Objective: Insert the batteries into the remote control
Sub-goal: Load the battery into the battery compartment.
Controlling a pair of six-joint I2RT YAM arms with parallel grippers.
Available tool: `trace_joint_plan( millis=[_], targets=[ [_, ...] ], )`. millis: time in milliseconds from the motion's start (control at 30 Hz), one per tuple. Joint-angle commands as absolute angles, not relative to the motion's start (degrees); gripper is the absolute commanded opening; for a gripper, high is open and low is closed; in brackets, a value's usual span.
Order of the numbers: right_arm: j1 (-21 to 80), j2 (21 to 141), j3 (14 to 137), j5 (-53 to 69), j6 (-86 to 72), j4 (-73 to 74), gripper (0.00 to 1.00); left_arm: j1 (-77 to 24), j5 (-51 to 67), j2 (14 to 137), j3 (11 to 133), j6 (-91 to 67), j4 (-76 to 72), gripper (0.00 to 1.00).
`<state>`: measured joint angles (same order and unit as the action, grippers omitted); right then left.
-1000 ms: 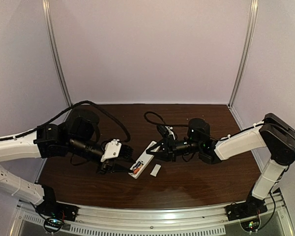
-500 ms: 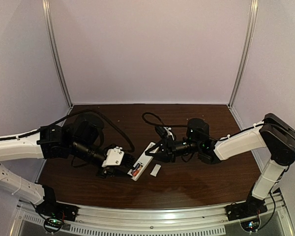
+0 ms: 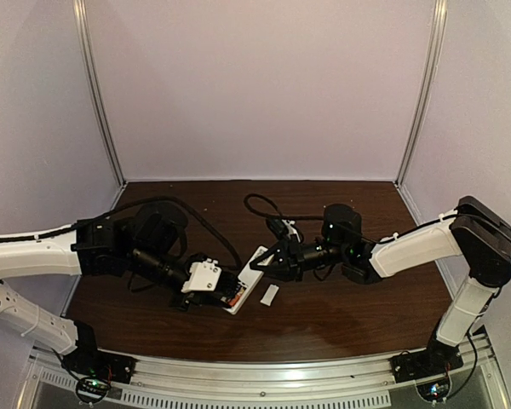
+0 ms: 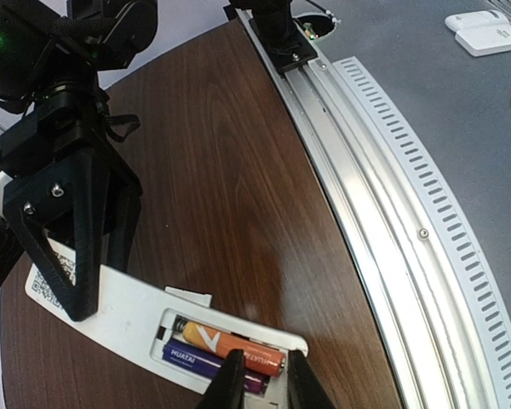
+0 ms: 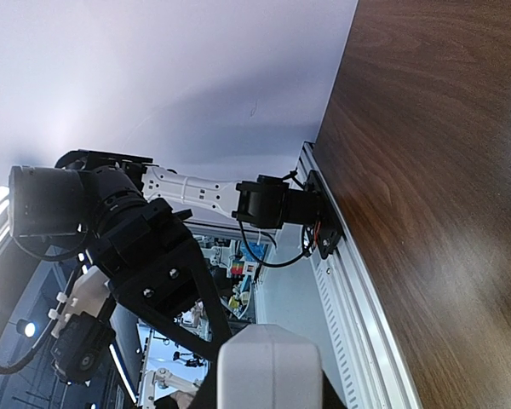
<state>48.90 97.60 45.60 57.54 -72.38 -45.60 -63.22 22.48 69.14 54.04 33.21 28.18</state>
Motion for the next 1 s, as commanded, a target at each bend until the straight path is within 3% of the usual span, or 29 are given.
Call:
trace_joint_plan(
  millis=[0, 967],
  targets=[
    [49.4, 96.5, 46.8, 58.4, -72.5, -47.4, 0.0, -63.6, 20.8, 70.1, 55.6, 33.8, 28.5, 0.18],
    [49.7, 95.6, 46.5, 57.9, -72.9, -47.3, 0.0, -64.7, 12.2, 78.9, 59.8, 28.8, 32.2, 0.1]
  ],
)
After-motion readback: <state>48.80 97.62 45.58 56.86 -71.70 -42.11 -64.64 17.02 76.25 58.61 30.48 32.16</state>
